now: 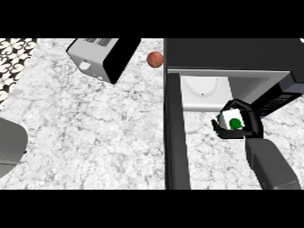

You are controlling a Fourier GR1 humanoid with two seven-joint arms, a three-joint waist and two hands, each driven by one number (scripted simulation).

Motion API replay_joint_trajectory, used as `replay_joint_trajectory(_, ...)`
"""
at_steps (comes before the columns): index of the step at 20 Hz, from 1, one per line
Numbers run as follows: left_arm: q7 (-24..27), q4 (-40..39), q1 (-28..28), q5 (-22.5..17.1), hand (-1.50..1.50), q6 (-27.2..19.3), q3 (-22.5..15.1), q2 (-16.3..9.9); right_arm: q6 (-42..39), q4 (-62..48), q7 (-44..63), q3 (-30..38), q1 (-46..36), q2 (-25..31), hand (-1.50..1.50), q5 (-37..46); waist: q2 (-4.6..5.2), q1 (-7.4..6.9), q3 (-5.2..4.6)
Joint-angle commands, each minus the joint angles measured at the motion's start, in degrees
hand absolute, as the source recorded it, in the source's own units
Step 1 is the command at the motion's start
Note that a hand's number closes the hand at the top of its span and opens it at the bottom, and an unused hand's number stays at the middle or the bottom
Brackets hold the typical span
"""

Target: Pick up the milk, place it into the microwave and close the microwave

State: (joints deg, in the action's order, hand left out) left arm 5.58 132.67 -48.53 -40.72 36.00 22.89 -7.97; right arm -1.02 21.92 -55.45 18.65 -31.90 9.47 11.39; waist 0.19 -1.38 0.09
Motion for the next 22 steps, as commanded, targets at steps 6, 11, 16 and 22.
replay_joint_trajectory(6, -3.1, 3.7, 4.5, -1.9, -1.50, -2.9, -1.7, -0.3, 3.4, -5.0, 8.3, 1.3, -12.2, 3.3, 1.50, -0.2, 0.72, -1.13, 0.09)
replay_joint_trajectory(11, -1.7, 0.9, 6.6, -1.4, -1.50, -1.1, -0.9, -1.7, 2.8, -6.8, 9.5, 0.8, -13.6, 5.6, 1.50, 0.1, 1.16, -2.61, 0.12)
replay_joint_trajectory(16, -1.6, 0.4, 5.9, -2.8, -1.50, 0.2, -0.7, -2.8, 13.5, -5.5, 8.9, 0.1, -13.8, 6.6, 1.50, 1.7, 1.13, -4.49, -0.03)
replay_joint_trajectory(22, -2.5, 0.2, 8.5, -3.3, -1.50, -2.2, -0.1, -4.1, 15.4, -6.0, 8.5, 0.5, -13.3, 8.8, 1.50, 1.3, 1.79, -4.88, 0.07)
